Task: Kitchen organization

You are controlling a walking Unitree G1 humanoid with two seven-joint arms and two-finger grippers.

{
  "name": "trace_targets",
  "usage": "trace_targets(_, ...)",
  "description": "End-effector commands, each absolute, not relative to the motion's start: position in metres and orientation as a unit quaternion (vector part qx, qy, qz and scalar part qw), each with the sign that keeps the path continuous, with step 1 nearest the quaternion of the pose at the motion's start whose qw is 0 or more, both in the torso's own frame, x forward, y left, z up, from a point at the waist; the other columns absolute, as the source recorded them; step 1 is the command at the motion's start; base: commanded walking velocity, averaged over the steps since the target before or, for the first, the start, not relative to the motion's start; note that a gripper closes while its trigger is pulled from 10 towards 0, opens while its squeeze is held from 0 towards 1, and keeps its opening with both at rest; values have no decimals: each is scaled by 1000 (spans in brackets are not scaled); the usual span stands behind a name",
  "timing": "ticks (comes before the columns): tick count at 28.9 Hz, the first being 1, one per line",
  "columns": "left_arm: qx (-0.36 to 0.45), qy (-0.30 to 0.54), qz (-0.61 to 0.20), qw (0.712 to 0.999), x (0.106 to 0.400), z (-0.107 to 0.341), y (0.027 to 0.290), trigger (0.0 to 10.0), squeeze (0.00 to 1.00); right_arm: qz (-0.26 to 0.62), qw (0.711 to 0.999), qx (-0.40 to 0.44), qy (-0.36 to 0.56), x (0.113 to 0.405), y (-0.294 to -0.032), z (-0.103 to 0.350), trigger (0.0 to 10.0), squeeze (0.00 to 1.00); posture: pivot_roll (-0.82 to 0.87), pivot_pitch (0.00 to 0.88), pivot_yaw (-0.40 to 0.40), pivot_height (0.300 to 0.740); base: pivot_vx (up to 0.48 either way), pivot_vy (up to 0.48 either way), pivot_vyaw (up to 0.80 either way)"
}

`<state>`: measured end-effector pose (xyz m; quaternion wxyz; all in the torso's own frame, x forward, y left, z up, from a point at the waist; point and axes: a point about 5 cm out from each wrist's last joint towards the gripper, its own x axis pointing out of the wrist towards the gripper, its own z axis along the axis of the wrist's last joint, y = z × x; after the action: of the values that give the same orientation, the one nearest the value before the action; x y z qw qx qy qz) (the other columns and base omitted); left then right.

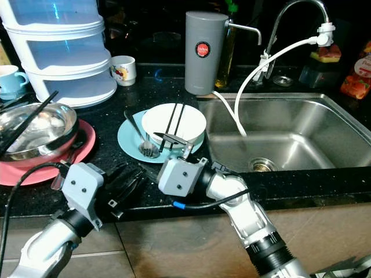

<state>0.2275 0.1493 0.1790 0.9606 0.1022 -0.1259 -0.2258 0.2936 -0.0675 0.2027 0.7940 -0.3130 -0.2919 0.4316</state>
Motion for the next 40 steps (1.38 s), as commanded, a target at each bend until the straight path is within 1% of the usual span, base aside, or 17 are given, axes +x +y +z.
trace_targets(1,100,-117,-231,961,228,176,148,10000,0,426,792,-323,-293,296,-71,202,10000,0,54,36,-78,740,0,0,0)
trace_targets(8,101,-116,-233,960,228,176,147,10000,0,420,796,-325,-290,299,-75,201,10000,0,54,31,-77,740,0,0,0)
trace_targets(9,102,-116,-234,960,228,175,147,10000,0,418,799,-322,-289,299,-75,201,4078,0,54,30,-76,740,0,0,0)
trace_targets(12,104,-116,-235,960,228,175,147,10000,0,415,802,-319,-287,300,-76,201,2667,0,54,29,-76,740,0,0,0)
trace_targets(13,104,-116,-235,960,228,175,147,10000,0,414,802,-320,-287,300,-76,200,2667,0,54,29,-76,740,0,0,0)
trace_targets(14,104,-116,-235,960,228,175,147,10000,0,413,802,-324,-287,301,-77,200,10000,0,53,34,-75,740,0,0,0)
trace_targets(20,104,-114,-235,960,228,175,146,10000,0,408,802,-329,-285,303,-81,199,10000,0,51,40,-75,740,0,0,0)
trace_targets(21,104,-114,-235,960,228,175,146,10000,0,408,804,-327,-284,303,-82,199,2980,0,50,42,-75,740,0,0,0)
trace_targets(23,103,-114,-235,960,227,174,146,10000,0,408,804,-326,-283,303,-83,199,0,0,50,42,-75,740,0,0,0)
trace_targets(24,103,-114,-235,960,228,174,146,10000,0,406,803,-330,-283,303,-83,199,5098,0,49,42,-74,740,0,0,0)
trace_targets(25,103,-114,-235,960,228,174,146,10000,0,405,803,-333,-283,303,-82,199,5098,0,49,42,-74,740,0,0,0)
trace_targets(26,104,-114,-235,960,228,174,146,10000,0,405,803,-335,-283,303,-82,199,10000,0,49,43,-73,740,0,0,0)
trace_targets(29,105,-114,-236,959,229,175,146,10000,0,405,804,-331,-283,304,-82,199,10000,0,49,43,-72,740,0,0,0)
trace_targets(31,107,-115,-236,959,229,175,147,10000,0,405,805,-328,-283,304,-82,199,0,0,49,42,-72,740,0,0,0)
trace_targets(35,106,-115,-236,959,229,175,147,10000,0,404,805,-330,-282,304,-82,199,2549,0,49,44,-72,740,0,0,0)
trace_targets(36,107,-115,-236,959,229,175,147,10000,0,403,805,-331,-281,305,-82,198,10000,0,49,43,-72,740,0,0,0)
trace_targets(40,107,-115,-236,959,229,175,148,10000,0,402,806,-333,-278,305,-82,197,10000,0,50,42,-73,740,0,0,0)
